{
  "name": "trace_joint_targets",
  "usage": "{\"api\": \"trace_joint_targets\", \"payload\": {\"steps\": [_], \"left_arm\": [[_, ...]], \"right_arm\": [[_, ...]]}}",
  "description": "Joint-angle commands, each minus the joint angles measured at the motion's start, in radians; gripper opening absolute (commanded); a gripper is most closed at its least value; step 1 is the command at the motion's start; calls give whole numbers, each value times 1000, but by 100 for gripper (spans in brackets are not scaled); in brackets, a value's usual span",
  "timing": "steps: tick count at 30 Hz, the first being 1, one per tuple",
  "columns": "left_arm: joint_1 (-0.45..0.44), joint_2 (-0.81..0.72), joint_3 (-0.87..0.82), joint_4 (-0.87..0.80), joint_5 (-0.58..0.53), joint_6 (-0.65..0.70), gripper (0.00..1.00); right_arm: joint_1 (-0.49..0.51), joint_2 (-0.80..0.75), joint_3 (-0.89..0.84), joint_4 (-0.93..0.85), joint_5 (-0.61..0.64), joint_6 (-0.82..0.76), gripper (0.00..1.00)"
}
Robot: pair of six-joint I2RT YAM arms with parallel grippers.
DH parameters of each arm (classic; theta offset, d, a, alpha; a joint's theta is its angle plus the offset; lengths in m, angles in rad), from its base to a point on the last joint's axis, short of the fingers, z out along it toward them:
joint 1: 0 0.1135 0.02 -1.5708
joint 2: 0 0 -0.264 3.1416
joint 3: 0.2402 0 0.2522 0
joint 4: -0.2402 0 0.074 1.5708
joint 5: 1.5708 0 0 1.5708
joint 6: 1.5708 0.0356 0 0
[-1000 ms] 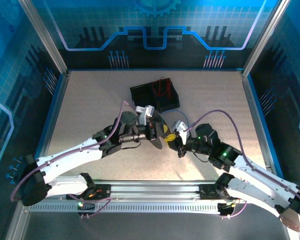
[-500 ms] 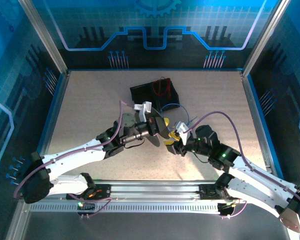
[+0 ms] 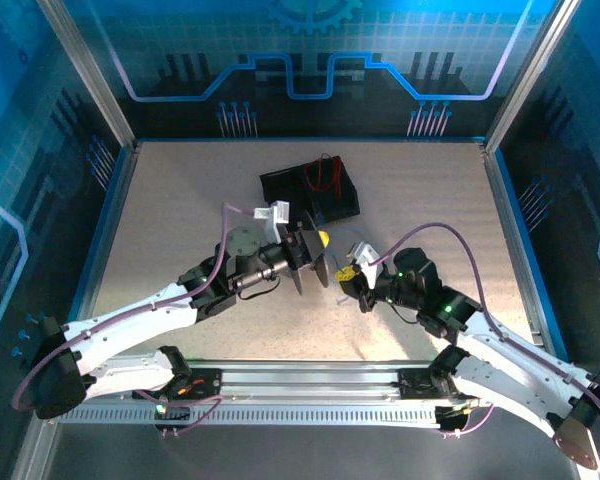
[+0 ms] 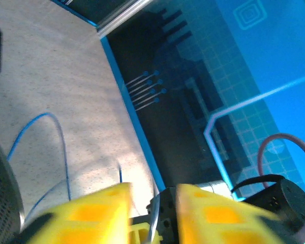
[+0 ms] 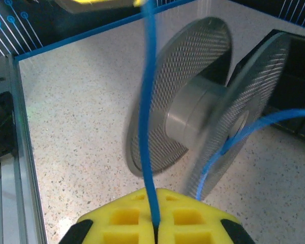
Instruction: Wrap the cables
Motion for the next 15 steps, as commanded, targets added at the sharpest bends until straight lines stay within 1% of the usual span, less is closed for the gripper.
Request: {"api": "trace_joint_targets", "payload": {"steps": [1, 2, 4, 6, 9, 11, 13, 15], "left_arm": [[9, -46, 81, -211, -111, 24, 88], [10, -55, 108, -293, -142, 42, 98], [14, -80, 163, -467, -214, 71, 99], [35, -94, 206, -617, -249, 91, 99], [95, -93, 253, -780, -216, 127, 99], [124, -97, 265, -856, -225, 152, 99], [154, -104, 258, -881, -215, 180, 99], [204, -91, 256, -887, -146, 206, 99]], "right_arm": [[-11, 16, 10, -56, 9, -17, 0], [-7, 25, 22, -81, 15, -20, 0], [18, 47, 49, -124, 27, -30, 0], [60, 72, 64, -142, 60, -52, 0], [104, 115, 88, -175, 122, -87, 0], [114, 140, 106, -192, 154, -88, 0], [127, 157, 128, -211, 172, -78, 0], [160, 172, 163, -241, 232, -36, 0]]}}
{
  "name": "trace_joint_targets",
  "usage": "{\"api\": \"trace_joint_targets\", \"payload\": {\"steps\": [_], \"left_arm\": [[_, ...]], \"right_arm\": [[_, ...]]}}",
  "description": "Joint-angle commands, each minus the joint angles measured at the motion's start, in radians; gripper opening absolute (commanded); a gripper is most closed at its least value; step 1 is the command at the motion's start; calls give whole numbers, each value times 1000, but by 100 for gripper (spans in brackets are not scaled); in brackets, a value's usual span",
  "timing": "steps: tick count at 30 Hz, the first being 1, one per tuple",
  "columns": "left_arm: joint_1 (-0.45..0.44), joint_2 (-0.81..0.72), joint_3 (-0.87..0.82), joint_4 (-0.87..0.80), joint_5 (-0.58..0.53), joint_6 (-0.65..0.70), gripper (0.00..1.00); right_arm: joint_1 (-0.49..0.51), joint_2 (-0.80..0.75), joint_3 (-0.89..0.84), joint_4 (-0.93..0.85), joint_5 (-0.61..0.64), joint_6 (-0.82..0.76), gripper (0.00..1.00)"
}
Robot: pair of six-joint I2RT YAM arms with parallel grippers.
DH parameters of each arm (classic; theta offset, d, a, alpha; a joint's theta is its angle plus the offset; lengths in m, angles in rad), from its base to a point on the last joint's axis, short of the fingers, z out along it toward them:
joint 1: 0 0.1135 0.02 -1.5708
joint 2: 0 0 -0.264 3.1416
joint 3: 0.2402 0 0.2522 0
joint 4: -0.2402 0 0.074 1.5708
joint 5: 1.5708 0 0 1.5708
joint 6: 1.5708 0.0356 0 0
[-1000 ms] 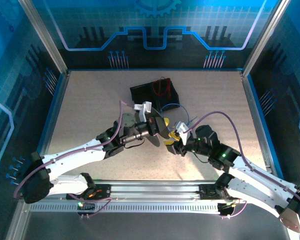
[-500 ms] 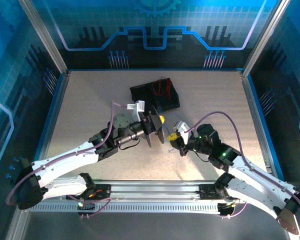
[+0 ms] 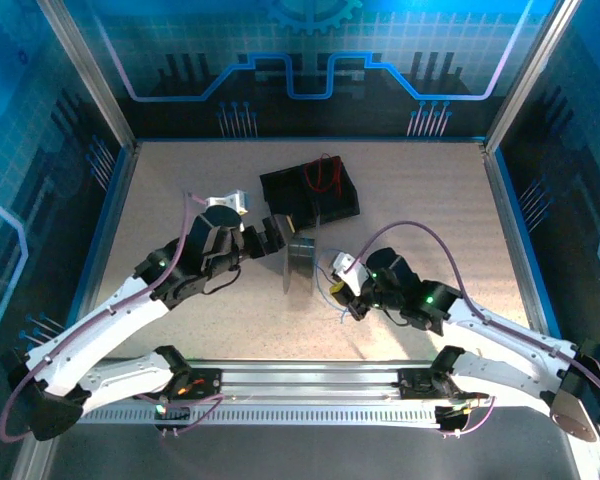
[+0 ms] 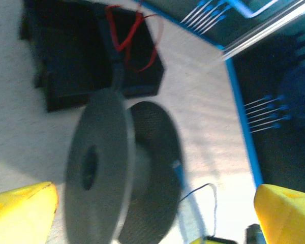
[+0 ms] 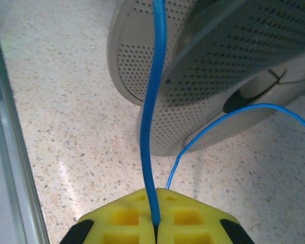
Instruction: Wrap the cables
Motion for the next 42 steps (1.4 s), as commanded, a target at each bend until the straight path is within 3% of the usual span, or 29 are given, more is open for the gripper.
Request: {"api": "trace_joint_targets", "payload": {"steps": [1, 6, 11, 17, 21, 24, 31, 35, 42], "left_arm": [[50, 15, 8, -127, 63, 85, 99], [50, 107, 47, -109, 158, 127, 99], [38, 161, 72, -105, 130, 118, 99], [33, 220, 108, -133, 134, 158, 99], [33, 285, 146, -153, 233, 247, 99], [33, 311, 156, -174, 204, 267, 99], [26, 390, 198, -223, 205, 289, 75], [16, 410, 200, -221, 209, 283, 67], [14, 414, 203, -220, 206, 277, 53]], "right_arm": [[58, 16, 76, -64, 117, 39, 0], [140, 72, 138, -135, 281, 214, 0], [228, 140, 176, -169, 424, 262, 0], [262, 232, 216, -164, 473, 236, 0], [273, 259, 218, -127, 479, 206, 0], [278, 271, 218, -111, 481, 196, 0], [287, 282, 207, -86, 505, 190, 0], [303, 316, 223, -92, 583, 198, 0], [317, 338, 227, -69, 589, 187, 0]]}}
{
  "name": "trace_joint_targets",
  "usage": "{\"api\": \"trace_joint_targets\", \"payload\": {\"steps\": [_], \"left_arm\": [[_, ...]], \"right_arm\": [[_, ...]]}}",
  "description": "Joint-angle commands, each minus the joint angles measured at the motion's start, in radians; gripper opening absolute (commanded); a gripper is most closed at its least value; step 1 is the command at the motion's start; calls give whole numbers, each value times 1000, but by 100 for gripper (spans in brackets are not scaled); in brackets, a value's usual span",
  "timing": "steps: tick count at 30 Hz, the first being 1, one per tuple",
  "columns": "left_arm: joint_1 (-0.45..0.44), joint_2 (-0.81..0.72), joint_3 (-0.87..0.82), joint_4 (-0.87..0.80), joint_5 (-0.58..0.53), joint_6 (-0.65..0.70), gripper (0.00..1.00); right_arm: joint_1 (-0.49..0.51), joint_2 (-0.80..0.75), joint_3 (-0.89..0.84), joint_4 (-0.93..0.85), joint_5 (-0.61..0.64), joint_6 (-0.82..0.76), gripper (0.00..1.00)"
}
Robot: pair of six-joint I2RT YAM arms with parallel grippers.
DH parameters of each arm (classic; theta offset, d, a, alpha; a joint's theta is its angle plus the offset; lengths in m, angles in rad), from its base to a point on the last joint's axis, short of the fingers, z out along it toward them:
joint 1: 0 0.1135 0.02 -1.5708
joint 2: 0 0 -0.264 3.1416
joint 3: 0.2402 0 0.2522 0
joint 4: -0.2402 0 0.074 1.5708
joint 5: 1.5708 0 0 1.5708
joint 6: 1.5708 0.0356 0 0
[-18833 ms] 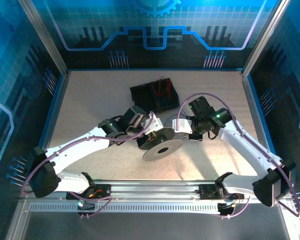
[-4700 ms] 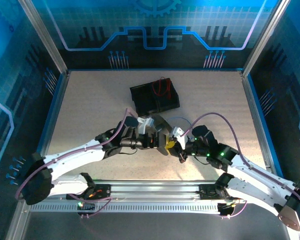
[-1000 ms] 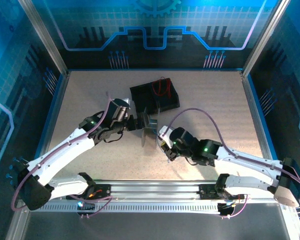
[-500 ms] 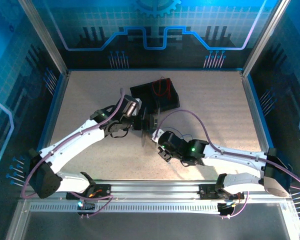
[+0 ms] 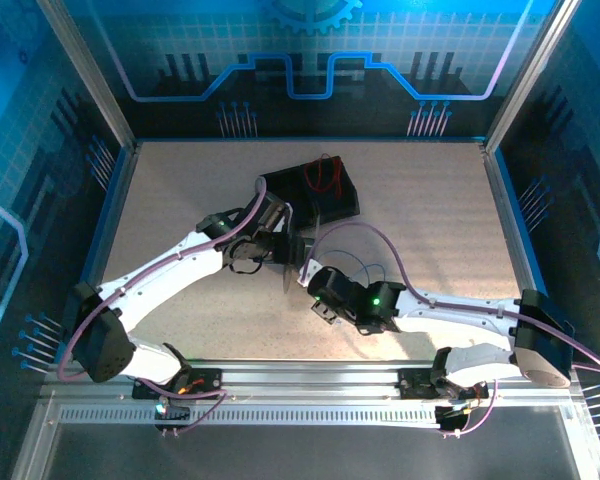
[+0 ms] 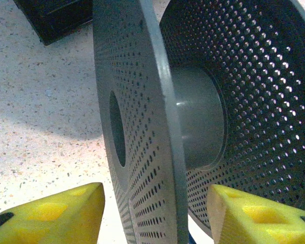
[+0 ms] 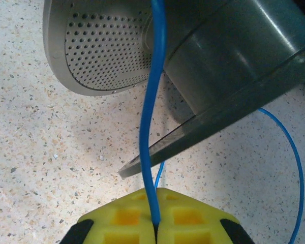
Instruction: Wrap the cables
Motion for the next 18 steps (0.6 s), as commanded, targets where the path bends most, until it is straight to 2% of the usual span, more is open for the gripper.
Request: {"api": "trace_joint_targets", "payload": {"steps": [1, 15, 18], "left_arm": [[-7, 6, 33, -23, 18, 8, 51], [-7, 36, 25, -16, 23, 0, 38], [-7, 48, 27, -13, 28, 0, 24]], "right_arm": [[13, 2, 28, 36, 35, -12, 0], [12, 36, 21, 63, 32, -14, 0], [12, 39, 17, 71, 25, -11, 0]]}}
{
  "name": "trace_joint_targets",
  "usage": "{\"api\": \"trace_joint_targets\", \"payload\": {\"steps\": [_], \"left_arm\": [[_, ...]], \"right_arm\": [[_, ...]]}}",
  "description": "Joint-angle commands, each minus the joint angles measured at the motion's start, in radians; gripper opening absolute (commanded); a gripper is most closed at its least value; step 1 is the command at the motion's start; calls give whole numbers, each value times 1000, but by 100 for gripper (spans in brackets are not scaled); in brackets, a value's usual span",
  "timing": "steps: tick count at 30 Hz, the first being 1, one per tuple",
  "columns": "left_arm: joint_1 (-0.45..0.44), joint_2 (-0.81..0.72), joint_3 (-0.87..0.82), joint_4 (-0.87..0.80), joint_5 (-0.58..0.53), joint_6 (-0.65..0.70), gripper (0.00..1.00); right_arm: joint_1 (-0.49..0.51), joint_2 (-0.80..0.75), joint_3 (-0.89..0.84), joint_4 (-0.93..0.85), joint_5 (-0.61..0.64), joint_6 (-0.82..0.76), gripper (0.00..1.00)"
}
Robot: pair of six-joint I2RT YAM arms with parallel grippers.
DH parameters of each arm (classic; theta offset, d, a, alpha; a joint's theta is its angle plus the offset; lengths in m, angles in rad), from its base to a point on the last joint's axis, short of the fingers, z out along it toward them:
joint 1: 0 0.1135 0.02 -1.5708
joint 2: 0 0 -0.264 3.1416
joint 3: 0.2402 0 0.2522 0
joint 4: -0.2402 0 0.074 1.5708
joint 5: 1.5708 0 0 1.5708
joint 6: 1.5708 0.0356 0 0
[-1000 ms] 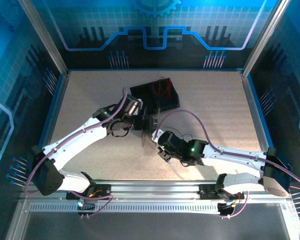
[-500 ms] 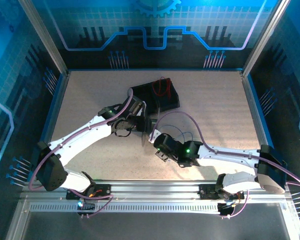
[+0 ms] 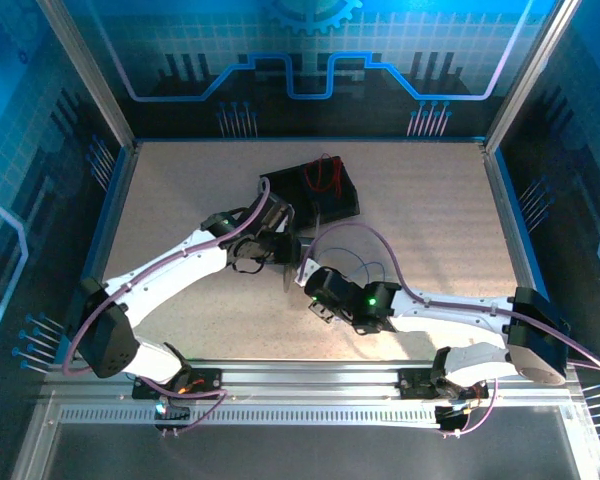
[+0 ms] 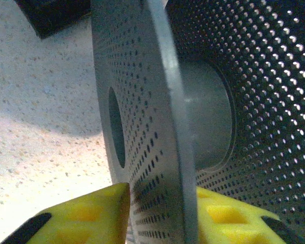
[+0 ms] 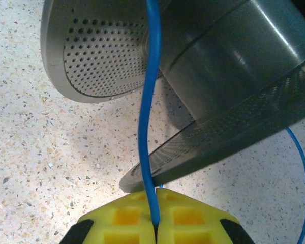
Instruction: Wrap the cables
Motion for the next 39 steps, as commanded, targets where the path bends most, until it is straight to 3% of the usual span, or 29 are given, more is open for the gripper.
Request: {"api": "trace_joint_targets", "payload": {"steps": [1, 3, 5, 8, 11, 13, 14, 15, 16, 26, 30, 34, 39], "left_arm": [[-6, 21, 24, -13, 22, 2, 16], [-6, 35, 31, -17, 18, -7, 0], [-6, 43, 37, -23, 10, -21, 0], [-6, 16, 36, -3, -18, -46, 0], [4, -50, 22, 24, -64, -70, 0], [15, -104, 6, 51, -68, -71, 0], [22, -132, -2, 65, -59, -65, 0], [30, -159, -12, 79, -51, -58, 0], [37, -178, -14, 77, -48, -52, 0], [97, -326, 2, 48, -112, 20, 0], [117, -347, 5, 42, -140, 42, 0], [139, -362, 8, 32, -136, 40, 0], [184, -373, 20, -3, -114, -5, 0]], "right_arm": [[12, 10, 16, 35, 6, -4, 0], [11, 13, 16, 38, -1, -7, 0], [10, 13, 16, 44, -20, -14, 0], [8, 2, 26, 31, -52, -16, 26], [3, -38, 50, -5, -109, -9, 40], [-3, -90, 60, -29, -151, 5, 55], [-4, -115, 60, -38, -170, 10, 68], [-5, -149, 90, -52, -198, 15, 95], [-5, -174, 101, -64, -214, 24, 100], [-124, -372, 178, -137, -393, 292, 100], [-230, -432, 196, -119, -561, 319, 100], [-419, -452, 208, -151, -716, 381, 100], [-731, -423, 116, -55, -1129, 564, 100]]}}
